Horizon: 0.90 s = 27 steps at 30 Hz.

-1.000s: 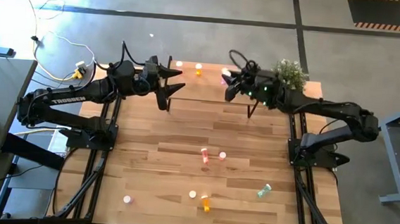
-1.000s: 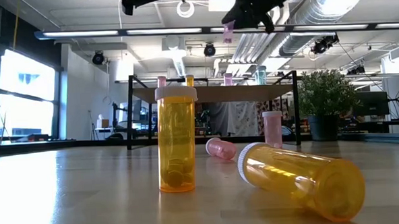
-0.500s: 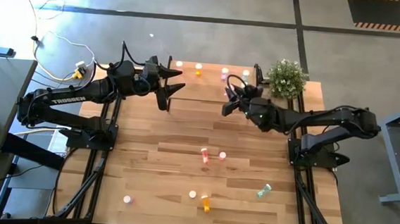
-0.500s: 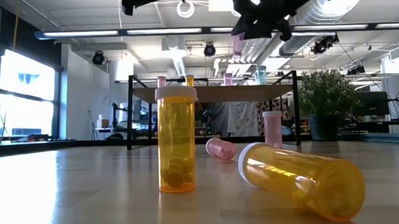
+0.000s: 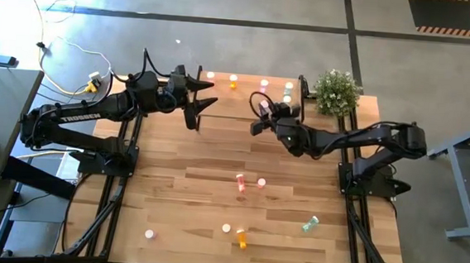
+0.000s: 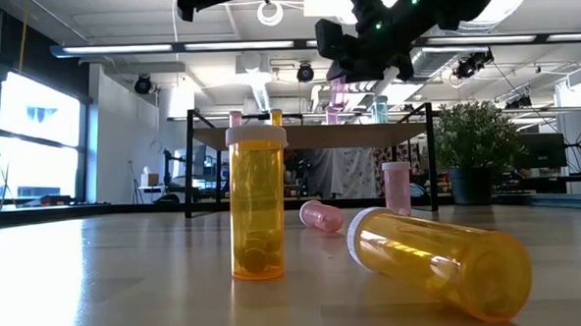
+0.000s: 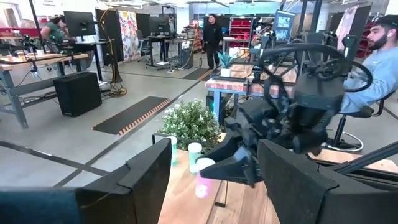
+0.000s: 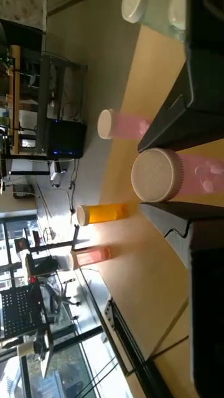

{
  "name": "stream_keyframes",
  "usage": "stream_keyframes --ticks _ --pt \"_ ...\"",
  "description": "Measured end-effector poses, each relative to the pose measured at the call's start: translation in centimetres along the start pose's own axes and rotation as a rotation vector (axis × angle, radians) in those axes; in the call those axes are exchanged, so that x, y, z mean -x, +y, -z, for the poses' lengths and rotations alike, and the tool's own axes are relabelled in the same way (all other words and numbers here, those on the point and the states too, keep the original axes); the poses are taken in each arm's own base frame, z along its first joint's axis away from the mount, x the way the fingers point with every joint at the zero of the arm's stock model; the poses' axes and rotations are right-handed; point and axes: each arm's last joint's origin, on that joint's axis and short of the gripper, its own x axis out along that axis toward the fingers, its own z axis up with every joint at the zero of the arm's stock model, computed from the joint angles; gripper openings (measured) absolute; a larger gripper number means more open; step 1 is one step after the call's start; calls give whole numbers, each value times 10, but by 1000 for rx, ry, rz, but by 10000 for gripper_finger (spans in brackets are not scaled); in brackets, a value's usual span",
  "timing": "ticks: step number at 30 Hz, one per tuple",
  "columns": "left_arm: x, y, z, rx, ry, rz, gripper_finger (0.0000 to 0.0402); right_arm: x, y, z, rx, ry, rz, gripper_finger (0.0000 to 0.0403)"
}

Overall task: Pick and place medicine bottles onto shelf by color
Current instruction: Put the top purple pill bottle on the shelf aligned with the other purple pill bottle

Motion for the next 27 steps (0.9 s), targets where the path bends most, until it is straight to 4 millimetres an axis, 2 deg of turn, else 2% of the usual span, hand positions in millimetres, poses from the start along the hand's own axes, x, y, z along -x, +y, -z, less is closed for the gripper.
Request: stream_keyframes --ticks 7,13,27 --pt "0 0 0 0 0 -5 227 -26 -14 -3 5 28 -13 108" --pt "0 2 0 0 0 -59 227 -42 -21 4 23 66 -44 108" --pt "0 2 -1 0 -9 -63 227 -45 -20 9 37 82 -36 108"
